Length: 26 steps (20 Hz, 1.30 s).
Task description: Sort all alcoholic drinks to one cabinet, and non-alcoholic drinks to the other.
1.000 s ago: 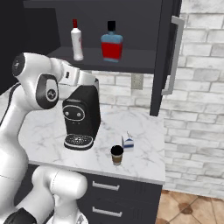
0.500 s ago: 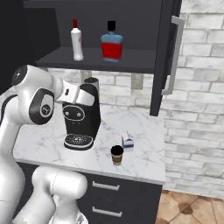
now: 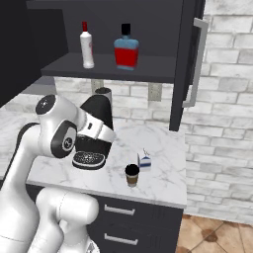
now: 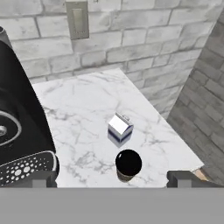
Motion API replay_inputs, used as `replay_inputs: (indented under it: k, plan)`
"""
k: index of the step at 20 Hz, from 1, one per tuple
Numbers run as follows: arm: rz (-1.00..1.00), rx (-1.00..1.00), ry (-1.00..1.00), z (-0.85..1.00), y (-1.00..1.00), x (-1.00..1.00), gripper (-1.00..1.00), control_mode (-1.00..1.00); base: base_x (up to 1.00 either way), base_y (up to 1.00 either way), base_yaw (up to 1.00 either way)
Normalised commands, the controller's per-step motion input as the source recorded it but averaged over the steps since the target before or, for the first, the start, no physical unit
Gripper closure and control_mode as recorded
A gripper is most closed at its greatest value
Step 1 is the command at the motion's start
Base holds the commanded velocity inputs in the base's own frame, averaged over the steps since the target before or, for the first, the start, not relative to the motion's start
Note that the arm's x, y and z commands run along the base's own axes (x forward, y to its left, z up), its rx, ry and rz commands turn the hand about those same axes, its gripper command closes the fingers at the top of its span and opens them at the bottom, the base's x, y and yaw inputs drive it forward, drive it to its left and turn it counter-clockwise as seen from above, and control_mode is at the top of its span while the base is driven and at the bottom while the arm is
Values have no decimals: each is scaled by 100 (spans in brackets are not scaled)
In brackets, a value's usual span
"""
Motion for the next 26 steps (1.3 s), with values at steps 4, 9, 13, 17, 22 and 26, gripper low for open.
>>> replay_inputs:
  k: [4,9,13,17,22,26]
  plan:
    - [0,12,11,-57,-24,0,-100,-100,0,0,0]
    - [0,14,11,-43,-33,0,-100,-100,0,0,0]
    - [0,9,12,-46,-26,0,-100,-100,0,0,0]
    - [0,5,13,-52,-16,0,-100,-100,0,0,0]
    - [0,1,11,-53,-12,0,-100,-100,0,0,0]
    - [0,0,3,-42,-22,0,-100,-100,0,0,0]
